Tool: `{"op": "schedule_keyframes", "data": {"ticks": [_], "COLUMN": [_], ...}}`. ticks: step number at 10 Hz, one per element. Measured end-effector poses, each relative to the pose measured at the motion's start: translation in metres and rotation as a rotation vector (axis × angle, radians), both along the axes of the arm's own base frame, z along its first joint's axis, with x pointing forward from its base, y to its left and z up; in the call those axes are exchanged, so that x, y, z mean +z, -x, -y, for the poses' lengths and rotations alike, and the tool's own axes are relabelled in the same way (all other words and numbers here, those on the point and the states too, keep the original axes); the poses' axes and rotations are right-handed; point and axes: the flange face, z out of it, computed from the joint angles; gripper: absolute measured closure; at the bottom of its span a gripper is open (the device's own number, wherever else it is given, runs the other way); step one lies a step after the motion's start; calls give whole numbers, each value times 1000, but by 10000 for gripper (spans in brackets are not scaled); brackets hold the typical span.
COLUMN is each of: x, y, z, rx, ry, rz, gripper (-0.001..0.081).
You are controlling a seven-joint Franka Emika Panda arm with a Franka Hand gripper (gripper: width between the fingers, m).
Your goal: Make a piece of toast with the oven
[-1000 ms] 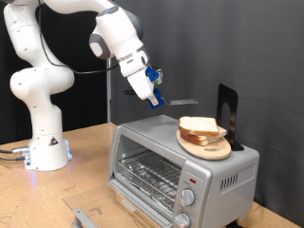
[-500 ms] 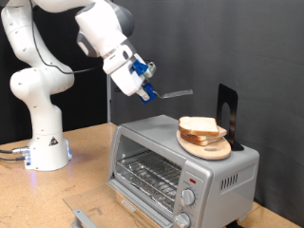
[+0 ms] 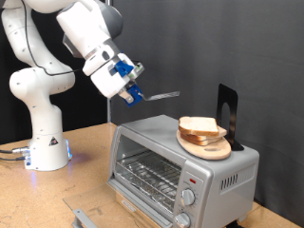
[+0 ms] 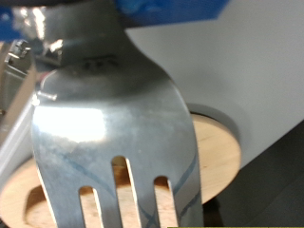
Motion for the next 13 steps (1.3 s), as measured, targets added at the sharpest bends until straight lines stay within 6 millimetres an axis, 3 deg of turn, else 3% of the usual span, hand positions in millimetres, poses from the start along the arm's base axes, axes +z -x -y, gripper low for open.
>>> {"op": "schedule_keyframes", "data": {"ticks": [6, 10, 13], "x": [-10, -16, -21], "y": [2, 4, 6], "z": [36, 40, 40], "rx": [20, 29, -5], "ry": [20, 31, 76], "rz": [-25, -73, -220], "gripper": [475, 475, 475]}}
